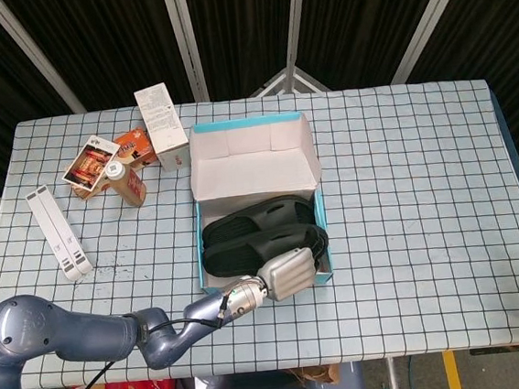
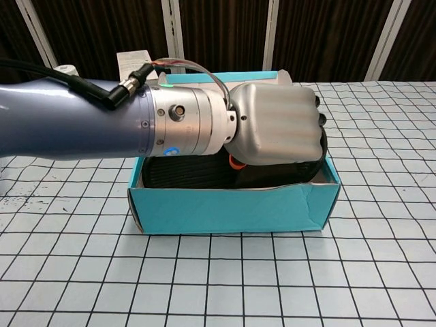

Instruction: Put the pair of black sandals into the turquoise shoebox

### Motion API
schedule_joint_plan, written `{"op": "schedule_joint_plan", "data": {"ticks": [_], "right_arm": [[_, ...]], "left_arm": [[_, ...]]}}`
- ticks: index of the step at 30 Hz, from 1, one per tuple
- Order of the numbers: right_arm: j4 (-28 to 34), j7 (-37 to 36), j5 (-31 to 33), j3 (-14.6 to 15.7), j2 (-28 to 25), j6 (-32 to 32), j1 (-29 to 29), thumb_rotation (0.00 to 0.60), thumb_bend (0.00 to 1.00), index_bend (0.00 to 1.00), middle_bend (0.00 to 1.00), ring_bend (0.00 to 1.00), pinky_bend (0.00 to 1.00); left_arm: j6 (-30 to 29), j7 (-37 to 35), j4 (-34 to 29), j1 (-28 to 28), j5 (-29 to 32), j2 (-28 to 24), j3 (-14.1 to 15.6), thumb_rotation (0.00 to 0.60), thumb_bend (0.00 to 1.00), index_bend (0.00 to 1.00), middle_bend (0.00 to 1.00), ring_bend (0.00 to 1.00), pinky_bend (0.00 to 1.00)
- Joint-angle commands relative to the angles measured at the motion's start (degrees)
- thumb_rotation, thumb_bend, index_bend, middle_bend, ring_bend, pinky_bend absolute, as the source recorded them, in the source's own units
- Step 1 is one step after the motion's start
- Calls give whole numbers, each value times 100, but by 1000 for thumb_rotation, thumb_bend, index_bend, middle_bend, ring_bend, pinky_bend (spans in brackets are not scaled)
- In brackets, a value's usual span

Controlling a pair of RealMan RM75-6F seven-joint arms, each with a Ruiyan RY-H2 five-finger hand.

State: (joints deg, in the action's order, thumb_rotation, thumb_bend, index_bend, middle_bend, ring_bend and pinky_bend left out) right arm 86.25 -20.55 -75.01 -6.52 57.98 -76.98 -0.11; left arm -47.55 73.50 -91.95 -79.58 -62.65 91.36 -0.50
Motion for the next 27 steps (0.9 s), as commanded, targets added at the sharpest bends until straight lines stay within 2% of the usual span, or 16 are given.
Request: {"op": "schedule_joint_plan", "data": {"ticks": [1, 6, 27], "right_arm": [[5, 6, -1, -2, 0, -2, 0, 600, 318, 179, 199, 284, 193], [7, 28, 9, -3, 5, 8, -3, 600, 318, 179, 200, 284, 194], [-25, -25, 35, -23, -1, 6, 14, 600, 318, 179, 200, 284, 194]], "left_arm": [[-3, 76, -26, 16, 140, -8, 58, 600, 307, 421, 486, 196, 227], [6, 173, -5, -6, 300, 26, 130, 600, 308, 421, 487, 196, 226], [273, -102, 549, -51, 324, 510, 349, 600, 308, 421, 487, 196, 227]]}}
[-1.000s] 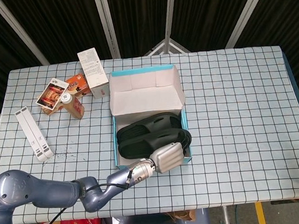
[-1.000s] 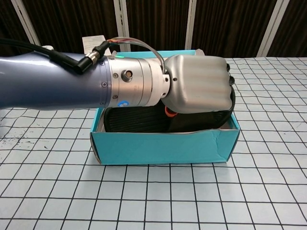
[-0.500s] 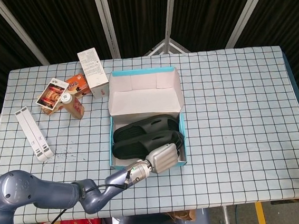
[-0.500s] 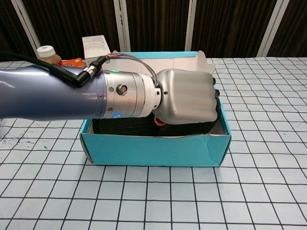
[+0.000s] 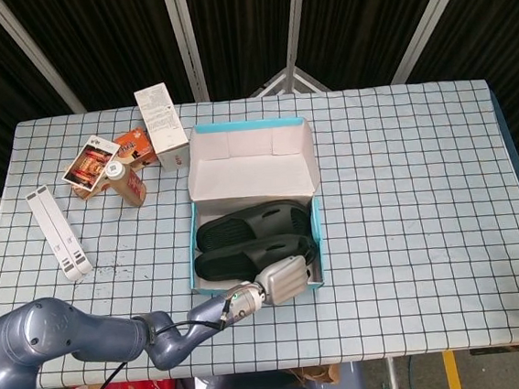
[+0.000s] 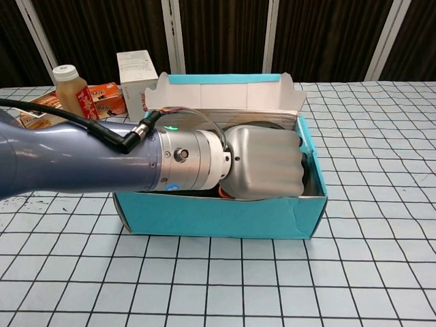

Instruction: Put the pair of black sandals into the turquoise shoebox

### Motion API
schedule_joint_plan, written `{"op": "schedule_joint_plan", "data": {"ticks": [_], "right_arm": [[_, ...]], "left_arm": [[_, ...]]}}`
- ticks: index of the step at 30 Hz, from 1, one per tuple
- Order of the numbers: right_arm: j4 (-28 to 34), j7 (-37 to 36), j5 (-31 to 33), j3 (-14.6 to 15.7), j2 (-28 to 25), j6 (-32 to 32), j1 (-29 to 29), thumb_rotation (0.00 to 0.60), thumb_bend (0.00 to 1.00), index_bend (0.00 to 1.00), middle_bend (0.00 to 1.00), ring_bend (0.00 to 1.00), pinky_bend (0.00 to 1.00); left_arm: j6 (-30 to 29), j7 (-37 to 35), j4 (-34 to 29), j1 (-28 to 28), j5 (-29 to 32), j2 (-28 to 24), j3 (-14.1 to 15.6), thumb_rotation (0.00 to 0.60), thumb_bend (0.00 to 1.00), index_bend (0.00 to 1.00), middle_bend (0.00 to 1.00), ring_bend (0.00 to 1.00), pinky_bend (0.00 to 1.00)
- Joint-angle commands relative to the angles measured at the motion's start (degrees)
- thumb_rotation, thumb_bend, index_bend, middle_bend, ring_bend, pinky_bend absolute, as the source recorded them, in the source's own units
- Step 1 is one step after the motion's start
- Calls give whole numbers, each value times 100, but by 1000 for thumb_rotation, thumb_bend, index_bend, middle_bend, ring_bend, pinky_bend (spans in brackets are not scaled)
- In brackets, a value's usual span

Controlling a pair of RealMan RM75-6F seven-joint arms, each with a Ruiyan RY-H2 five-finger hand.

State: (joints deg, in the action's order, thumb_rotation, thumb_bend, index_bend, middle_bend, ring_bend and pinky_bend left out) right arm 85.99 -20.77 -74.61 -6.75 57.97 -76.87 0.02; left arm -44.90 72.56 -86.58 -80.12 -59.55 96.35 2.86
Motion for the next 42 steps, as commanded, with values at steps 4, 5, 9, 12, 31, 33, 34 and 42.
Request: {"op": "schedule_joint_plan", "data": {"ticks": [4, 5, 9, 12, 31, 33, 34, 42], "right_arm": [[6, 8, -11, 2, 0, -10, 4, 600, 318, 178, 200, 284, 193], [9, 8, -9, 1, 0, -9, 4, 600, 319, 179, 200, 284, 193], [5, 12, -20, 0, 4, -16, 3, 600, 318, 178, 200, 284, 193], [-4, 8, -11, -2, 5, -6, 2, 600, 318, 178, 200, 284, 193], [14, 31, 1, 5, 4, 54, -18, 600, 318, 179, 200, 284, 193], [11, 24, 17, 2, -3, 72, -20, 600, 319, 178, 200, 284, 193], [10, 21, 18, -1, 0, 71, -22, 600, 318, 178, 200, 284, 193], [18, -10, 4, 0, -12, 45, -6, 600, 318, 178, 200, 284, 194]], "left_arm": [[32, -29, 48, -4, 25, 53, 37, 600, 308, 421, 487, 196, 227], [40, -33, 57, -5, 34, 66, 41, 600, 308, 421, 487, 196, 227], [71, -26, 130, -27, 69, 145, 58, 600, 308, 402, 485, 196, 227], [73, -7, 178, -42, 83, 190, 68, 600, 304, 326, 448, 195, 226], [-420, 565, -498, -157, 599, -288, 25, 412, 192, 0, 11, 9, 180], [-475, 604, -575, -171, 670, -327, 14, 406, 192, 0, 4, 1, 177], [-496, 629, -600, -182, 692, -343, 12, 403, 192, 0, 2, 1, 176], [-591, 791, -740, -292, 970, -391, -1, 400, 192, 0, 2, 0, 172]]}}
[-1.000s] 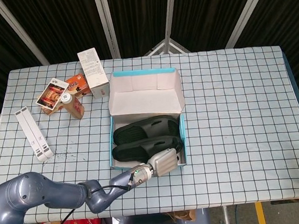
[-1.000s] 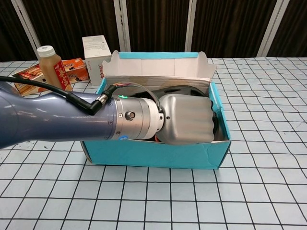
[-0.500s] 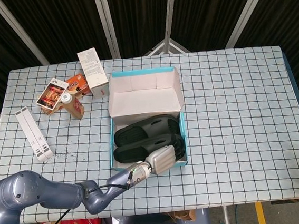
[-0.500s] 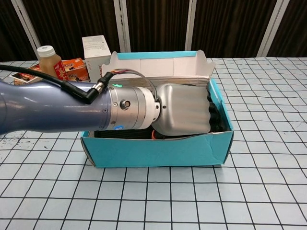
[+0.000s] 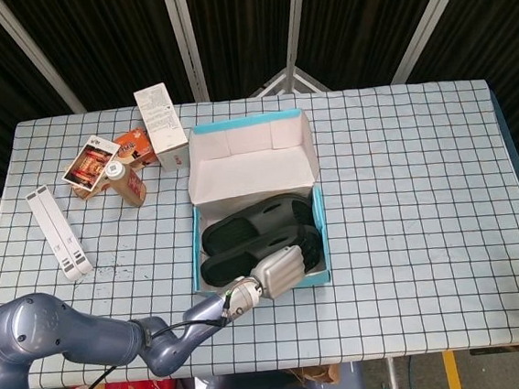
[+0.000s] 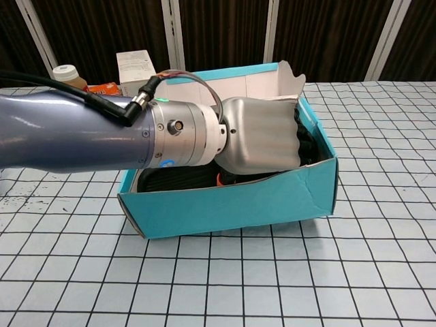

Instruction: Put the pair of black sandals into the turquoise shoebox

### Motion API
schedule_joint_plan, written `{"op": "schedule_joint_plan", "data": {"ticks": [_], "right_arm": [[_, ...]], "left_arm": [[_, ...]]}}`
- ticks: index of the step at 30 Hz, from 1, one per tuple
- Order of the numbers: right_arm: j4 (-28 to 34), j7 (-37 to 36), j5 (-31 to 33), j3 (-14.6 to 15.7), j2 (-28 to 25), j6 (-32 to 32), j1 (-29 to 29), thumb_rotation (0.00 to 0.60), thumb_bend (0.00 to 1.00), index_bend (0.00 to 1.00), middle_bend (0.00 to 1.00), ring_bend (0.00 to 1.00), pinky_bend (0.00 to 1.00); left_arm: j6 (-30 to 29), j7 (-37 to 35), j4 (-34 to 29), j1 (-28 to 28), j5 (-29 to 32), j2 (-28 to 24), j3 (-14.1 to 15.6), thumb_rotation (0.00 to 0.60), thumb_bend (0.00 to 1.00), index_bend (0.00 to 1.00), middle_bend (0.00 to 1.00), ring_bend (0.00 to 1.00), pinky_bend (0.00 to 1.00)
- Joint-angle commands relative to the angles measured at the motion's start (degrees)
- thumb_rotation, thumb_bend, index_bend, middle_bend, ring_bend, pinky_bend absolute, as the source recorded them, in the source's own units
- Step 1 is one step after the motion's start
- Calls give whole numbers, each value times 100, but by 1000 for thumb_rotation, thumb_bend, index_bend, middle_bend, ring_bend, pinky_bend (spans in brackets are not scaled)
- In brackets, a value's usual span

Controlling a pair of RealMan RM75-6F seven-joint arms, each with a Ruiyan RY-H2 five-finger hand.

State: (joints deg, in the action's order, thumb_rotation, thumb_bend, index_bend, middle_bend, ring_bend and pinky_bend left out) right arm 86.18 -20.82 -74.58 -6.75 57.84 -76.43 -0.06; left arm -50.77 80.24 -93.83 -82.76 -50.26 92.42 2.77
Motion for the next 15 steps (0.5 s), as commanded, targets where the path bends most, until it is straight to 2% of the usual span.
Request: {"op": "schedule_joint_plan", "data": {"ticks": [1, 9, 12, 15], "right_arm": [[-2, -15, -1, -1, 2, -1, 2, 600, 318, 178, 200, 284, 194], [-37, -65, 3, -5, 0, 5, 9, 600, 318, 179, 200, 284, 193], [-42, -67, 1, -2, 2, 15, 5, 600, 318, 178, 200, 284, 194], [-29, -74, -18, -1, -7, -3, 10, 600, 318, 178, 200, 284, 193]], "left_arm": [[-1, 29, -13, -40, 67, 12, 13, 400, 192, 0, 4, 1, 172], [39, 62, 111, -131, 246, 178, 93, 399, 186, 0, 60, 1, 172], [40, 37, 179, -146, 263, 250, 118, 398, 104, 0, 38, 1, 172], [-36, 84, 192, -163, 351, 300, 129, 398, 82, 0, 2, 1, 172]]}}
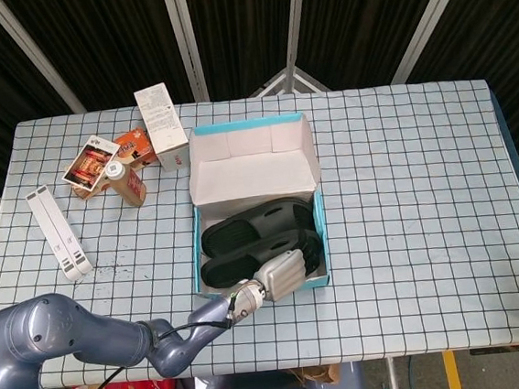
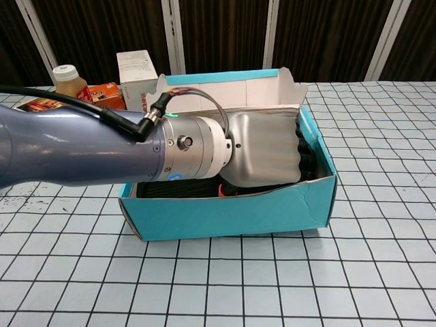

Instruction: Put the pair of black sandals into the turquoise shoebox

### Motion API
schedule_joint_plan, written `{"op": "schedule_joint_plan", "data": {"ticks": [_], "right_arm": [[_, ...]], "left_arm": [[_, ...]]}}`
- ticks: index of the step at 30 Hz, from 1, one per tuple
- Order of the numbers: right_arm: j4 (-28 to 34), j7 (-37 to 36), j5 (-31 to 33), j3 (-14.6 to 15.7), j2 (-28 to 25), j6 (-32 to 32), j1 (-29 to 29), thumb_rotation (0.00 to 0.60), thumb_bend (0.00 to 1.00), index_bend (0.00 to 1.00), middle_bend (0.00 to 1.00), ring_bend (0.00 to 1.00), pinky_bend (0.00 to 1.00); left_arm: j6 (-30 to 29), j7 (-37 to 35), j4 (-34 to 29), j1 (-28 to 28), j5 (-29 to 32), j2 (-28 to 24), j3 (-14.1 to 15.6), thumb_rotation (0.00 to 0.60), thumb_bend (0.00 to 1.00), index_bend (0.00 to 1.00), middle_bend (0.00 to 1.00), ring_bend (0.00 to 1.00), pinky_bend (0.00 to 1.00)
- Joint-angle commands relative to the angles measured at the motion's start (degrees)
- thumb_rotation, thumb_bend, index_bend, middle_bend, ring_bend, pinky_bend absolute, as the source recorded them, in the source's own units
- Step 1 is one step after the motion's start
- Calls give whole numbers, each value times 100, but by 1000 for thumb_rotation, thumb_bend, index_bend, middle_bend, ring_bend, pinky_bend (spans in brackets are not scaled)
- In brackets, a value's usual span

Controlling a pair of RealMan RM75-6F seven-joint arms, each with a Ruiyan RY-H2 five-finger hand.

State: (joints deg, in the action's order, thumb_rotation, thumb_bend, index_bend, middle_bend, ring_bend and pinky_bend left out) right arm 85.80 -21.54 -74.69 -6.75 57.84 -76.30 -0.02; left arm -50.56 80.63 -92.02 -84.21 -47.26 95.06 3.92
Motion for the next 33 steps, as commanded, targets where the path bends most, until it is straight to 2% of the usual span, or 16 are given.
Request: {"op": "schedule_joint_plan", "data": {"ticks": [1, 10, 11, 13, 14, 15, 19, 23, 33], "right_arm": [[14, 5, -14, 3, -12, -19, 7, 600, 318, 179, 200, 284, 193], [22, 7, -8, 10, -11, 18, -5, 600, 317, 191, 200, 284, 193], [24, 11, -4, 10, -12, 19, -5, 600, 317, 192, 200, 284, 193], [35, 26, -7, 15, -18, 26, -7, 600, 317, 195, 200, 284, 193], [44, 34, -11, 20, -21, 37, -11, 600, 318, 197, 200, 284, 193], [51, 43, -11, 22, -21, 44, -15, 600, 318, 199, 200, 284, 193], [81, 77, -14, 34, -33, 84, -33, 600, 318, 202, 199, 284, 193], [99, 91, 7, 36, -41, 95, -32, 600, 318, 205, 199, 284, 193], [106, 53, -14, 46, -59, 114, -41, 600, 318, 225, 200, 286, 193]], "left_arm": [[-80, 69, 6, -26, 57, 44, 21, 397, 82, 0, 0, 1, 172], [-319, -48, -110, 90, 417, 114, 36, 396, 92, 0, 0, 0, 156], [-348, -67, -94, 108, 391, 132, 50, 428, 95, 0, 0, 0, 153], [-367, -127, -30, 144, 257, 157, 100, 553, 112, 0, 0, 0, 170], [-401, -227, 34, 194, 117, 190, 115, 590, 117, 0, 0, 0, 180], [-446, -308, 99, 237, -38, 225, 126, 600, 125, 0, 0, 0, 197], [-576, -659, 374, 417, -599, 340, 153, 600, 127, 0, 27, 2, 225], [-568, -805, 491, 509, -810, 369, 122, 600, 128, 0, 35, 6, 238], [-384, -507, 200, 536, -586, 139, 96, 600, 127, 0, 0, 0, 207]]}}
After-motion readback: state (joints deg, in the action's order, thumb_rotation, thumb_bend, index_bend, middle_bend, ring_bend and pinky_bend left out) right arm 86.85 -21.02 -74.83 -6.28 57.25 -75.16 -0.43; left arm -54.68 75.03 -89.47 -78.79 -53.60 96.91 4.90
